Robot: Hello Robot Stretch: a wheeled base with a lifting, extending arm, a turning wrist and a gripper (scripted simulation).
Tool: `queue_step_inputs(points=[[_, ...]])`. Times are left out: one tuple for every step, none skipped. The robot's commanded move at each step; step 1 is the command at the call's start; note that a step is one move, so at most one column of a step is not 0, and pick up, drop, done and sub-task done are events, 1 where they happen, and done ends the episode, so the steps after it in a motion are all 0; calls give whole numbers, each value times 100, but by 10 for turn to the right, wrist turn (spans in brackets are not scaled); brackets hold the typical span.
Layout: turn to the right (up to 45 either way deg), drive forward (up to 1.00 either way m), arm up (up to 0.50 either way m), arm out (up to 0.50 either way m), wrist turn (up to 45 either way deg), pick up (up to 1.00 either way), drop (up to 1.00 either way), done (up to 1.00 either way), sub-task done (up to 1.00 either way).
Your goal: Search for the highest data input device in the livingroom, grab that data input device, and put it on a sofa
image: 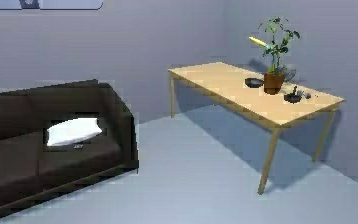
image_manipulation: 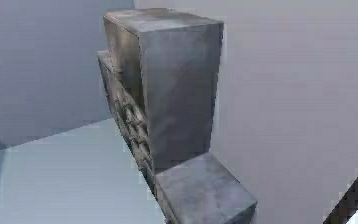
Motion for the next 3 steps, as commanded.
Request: queue_step_inputs(points=[[-300, 0, 0, 0, 0, 0, 0, 0, 0], [0, 90, 0, 0, 0, 0, 0, 0, 0], [450, 0, 0, 0, 0, 0, 0, 0, 0]])
